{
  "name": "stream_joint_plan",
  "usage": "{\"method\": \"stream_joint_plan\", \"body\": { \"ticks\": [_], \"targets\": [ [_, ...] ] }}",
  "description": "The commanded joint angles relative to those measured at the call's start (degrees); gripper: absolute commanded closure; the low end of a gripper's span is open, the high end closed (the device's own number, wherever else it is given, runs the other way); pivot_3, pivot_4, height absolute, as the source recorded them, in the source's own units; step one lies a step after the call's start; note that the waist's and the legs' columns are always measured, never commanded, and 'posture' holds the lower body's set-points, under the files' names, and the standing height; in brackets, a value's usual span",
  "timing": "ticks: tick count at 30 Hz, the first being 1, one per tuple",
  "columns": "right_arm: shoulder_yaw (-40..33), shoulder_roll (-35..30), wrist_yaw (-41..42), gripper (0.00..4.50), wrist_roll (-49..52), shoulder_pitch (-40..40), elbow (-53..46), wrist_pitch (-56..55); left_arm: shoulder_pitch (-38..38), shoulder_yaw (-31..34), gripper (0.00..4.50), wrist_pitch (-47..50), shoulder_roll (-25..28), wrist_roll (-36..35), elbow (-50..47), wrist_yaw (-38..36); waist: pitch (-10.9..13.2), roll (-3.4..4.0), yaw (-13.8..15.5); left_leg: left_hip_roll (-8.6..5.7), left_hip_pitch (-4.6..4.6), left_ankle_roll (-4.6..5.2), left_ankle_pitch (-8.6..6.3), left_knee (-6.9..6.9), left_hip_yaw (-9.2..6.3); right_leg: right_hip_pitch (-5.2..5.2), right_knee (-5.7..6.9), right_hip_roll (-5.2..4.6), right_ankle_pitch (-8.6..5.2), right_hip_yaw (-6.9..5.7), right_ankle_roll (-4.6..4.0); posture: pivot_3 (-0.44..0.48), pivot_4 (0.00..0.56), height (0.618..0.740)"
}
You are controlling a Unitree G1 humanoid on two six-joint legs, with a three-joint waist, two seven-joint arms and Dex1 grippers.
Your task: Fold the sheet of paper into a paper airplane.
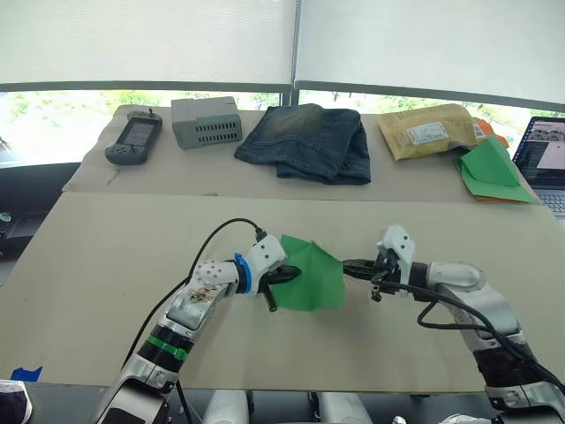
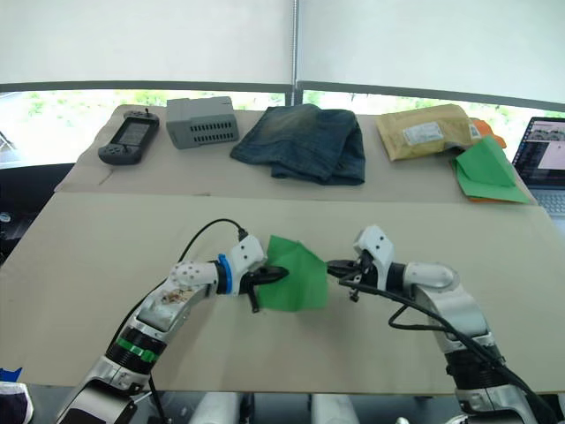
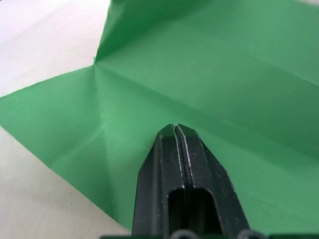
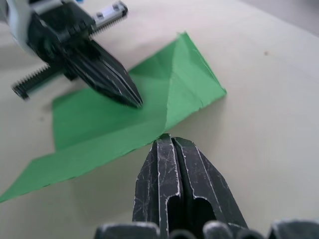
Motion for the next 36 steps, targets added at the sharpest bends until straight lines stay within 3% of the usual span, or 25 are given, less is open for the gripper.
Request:
{"method": "stream_joint_plan", "body": {
  "ticks": [1, 19, 30, 36],
  "targets": [
    [-1.1, -0.2, -0.3, 4.45, 1.5, -0.9, -2.5, 1.1, 0.2, -0.5, 4.5, 0.4, 0.0, 0.5, -0.1, -0.2, 0.0, 0.0, 0.0, 0.0, 0.0, 0.0, 0.0, 0.0, 0.0, 0.0, 0.0, 0.0, 0.0, 0.0, 0.0, 0.0, 0.15, 0.74],
    [6.6, 6.0, -3.7, 4.45, -4.1, -5.0, 2.4, -0.4, 0.8, 0.4, 4.5, 0.8, 0.5, 0.3, -1.1, 0.4, 0.0, 0.0, 0.0, 0.0, -0.01, 0.0, 0.0, 0.0, 0.01, -0.02, 0.0, 0.0, 0.01, 0.0, -0.01, 0.0, 0.15, 0.74],
    [12.6, 10.0, -4.1, 4.45, -10.5, -7.9, 10.3, -2.8, 1.5, 5.0, 4.5, 5.2, 0.8, -3.0, -4.5, 1.5, 0.0, 0.0, -0.4, 0.02, 0.01, 0.0, 0.0, 0.0, 0.0, -0.04, 0.03, 0.02, 0.01, -0.01, -0.02, 0.0, 0.15, 0.74],
    [15.2, 10.2, -4.5, 4.45, -14.0, -9.1, 13.4, -3.6, 1.6, 8.7, 4.5, 8.3, 3.7, -4.9, -7.7, 1.3, 0.0, 0.0, -1.2, 0.06, 0.08, 0.0, 0.0, -0.01, 0.0, -0.01, 0.09, 0.05, 0.02, -0.01, -0.03, 0.0, 0.15, 0.74]
  ]
}}
